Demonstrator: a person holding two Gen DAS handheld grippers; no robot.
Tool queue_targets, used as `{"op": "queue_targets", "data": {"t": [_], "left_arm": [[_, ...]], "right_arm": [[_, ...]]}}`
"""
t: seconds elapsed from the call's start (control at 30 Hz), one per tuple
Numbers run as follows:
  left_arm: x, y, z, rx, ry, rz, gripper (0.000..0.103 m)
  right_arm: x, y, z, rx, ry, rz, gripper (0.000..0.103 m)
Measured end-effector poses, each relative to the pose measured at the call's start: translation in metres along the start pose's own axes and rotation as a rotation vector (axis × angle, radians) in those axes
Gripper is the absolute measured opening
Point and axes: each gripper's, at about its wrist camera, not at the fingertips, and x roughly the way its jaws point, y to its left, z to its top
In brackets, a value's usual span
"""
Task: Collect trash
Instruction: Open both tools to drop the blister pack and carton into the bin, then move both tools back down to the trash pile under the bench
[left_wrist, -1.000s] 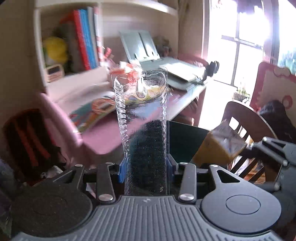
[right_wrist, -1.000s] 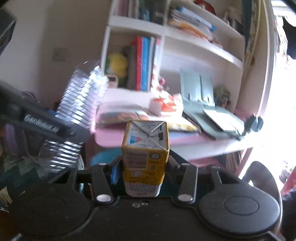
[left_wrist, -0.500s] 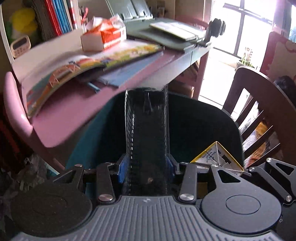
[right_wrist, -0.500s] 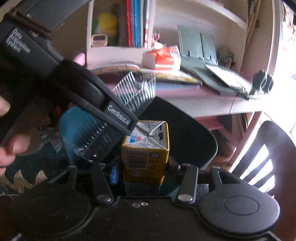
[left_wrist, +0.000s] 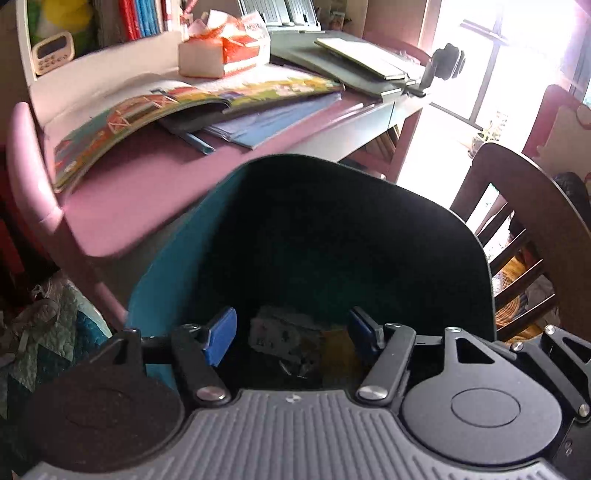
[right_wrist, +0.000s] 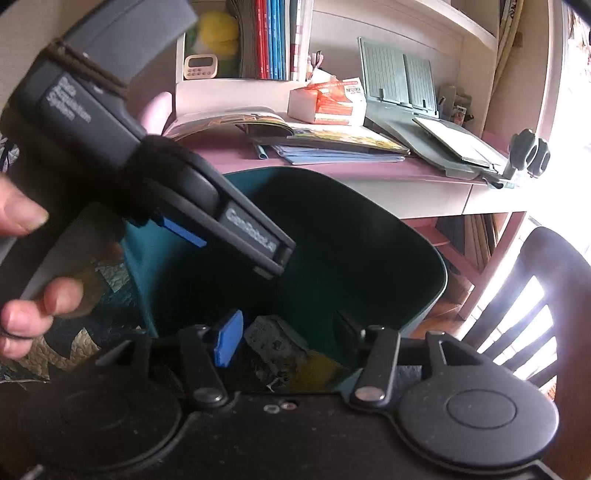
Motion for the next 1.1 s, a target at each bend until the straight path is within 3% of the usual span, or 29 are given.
{"op": "queue_targets", "data": {"t": [0.13,0.5,0.6,1.1], "left_arm": [[-0.026,0.007,-0.007,0.007,-0.041,0.011,0.071],[-0.114,0.049,-0.046,-0.053,-0.147,0.037,0.072],[-0.137,0.066,-0.063,-0.066,-0.171,0.06,0.081],[-0.218,0.178,-0.182,-0.175,-0.231,0.174,0.086]], "right_arm": [[-0.013,0.001,0.005,0.009,-0.024,0.008,0.056],[-0.064,0.029,0.012,-0.001,-0.101,0.044,0.059],[-0.079,0.043,0.013,-0.006,-0.136,0.06,0.059],[-0.099,0.154,0.007,-0.06,-0.173,0.325,0.062]]}}
